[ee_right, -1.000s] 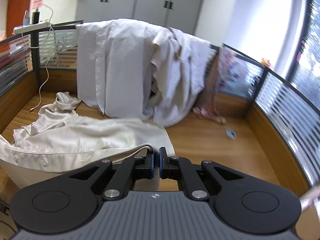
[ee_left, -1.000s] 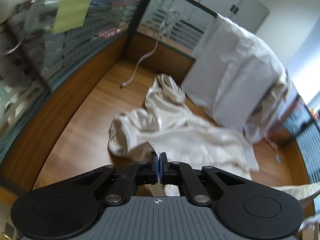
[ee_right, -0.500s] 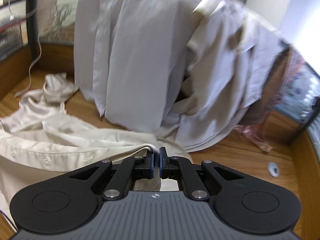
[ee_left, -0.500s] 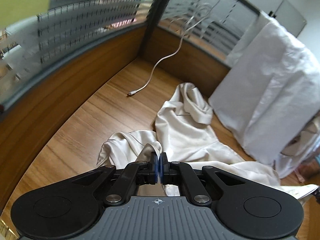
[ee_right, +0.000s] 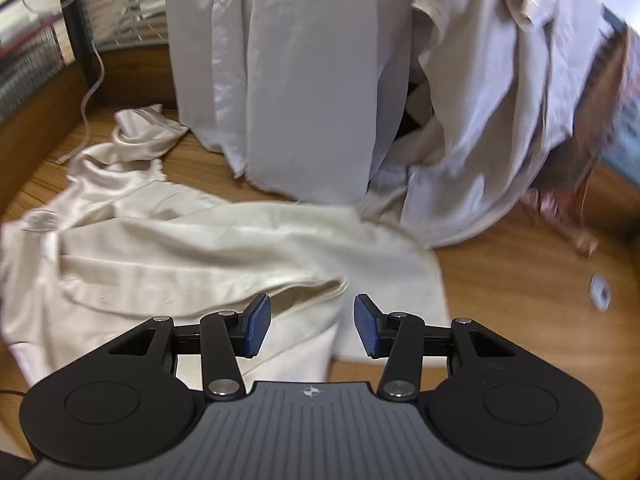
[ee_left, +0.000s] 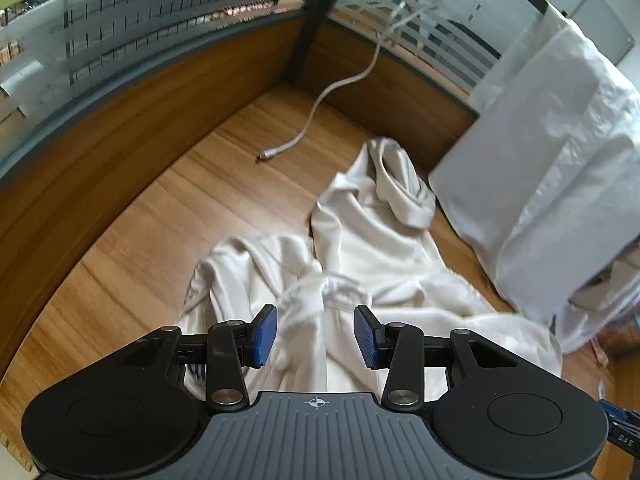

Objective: Fold clothes

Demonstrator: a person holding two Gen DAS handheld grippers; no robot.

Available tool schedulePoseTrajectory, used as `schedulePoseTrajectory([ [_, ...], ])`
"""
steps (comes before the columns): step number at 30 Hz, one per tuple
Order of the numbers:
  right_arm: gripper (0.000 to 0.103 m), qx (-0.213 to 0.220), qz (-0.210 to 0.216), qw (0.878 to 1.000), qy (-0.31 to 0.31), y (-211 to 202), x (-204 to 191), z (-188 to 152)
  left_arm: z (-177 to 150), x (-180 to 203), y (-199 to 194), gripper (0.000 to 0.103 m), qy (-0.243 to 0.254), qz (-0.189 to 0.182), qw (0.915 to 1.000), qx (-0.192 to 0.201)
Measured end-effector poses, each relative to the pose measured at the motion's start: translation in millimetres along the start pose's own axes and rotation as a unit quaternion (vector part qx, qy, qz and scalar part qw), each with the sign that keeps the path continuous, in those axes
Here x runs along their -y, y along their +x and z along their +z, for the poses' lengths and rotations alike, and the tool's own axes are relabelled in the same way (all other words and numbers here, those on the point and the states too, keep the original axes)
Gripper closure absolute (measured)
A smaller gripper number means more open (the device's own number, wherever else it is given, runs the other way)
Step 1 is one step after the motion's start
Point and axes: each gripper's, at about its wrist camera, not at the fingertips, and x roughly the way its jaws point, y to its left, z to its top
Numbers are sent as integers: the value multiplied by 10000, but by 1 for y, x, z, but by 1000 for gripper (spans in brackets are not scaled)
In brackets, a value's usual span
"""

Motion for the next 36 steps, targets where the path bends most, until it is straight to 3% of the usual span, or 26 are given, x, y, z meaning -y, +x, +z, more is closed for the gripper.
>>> schedulePoseTrajectory([
  [7,50,-360,385,9975,465,-26,-25,-62,-20,-10,-6,53,288,-127,9988,-365],
  [16,49,-808,627,9921,722,-17,-71,-132,-44,-20,-18,53,683,-341,9950,-639],
  [17,51,-829,634,9920,717,-17,-75,-136,-47,-21,-21,53,736,-372,9945,-649],
  [18,64,-851,641,9918,712,-16,-79,-141,-49,-22,-24,53,779,-393,9942,-636],
  [19,88,-866,648,9916,706,-15,-82,-145,-52,-23,-28,53,818,-410,9939,-617],
  [20,100,-820,658,9920,696,-19,-86,-148,-55,-25,-33,53,842,-424,9938,-586],
  [21,101,-770,669,9924,682,-23,-90,-150,-57,-28,-38,53,846,-458,9938,-561],
  [27,101,-80,804,9950,595,-88,-109,-145,-71,-48,-61,53,857,-623,9931,-493],
  [32,101,529,1132,9894,738,-163,-119,-142,-86,-63,-68,53,981,-622,9919,-516],
  [36,101,678,1487,9831,822,-210,-128,-152,-96,-75,-70,53,976,-587,9918,-571],
])
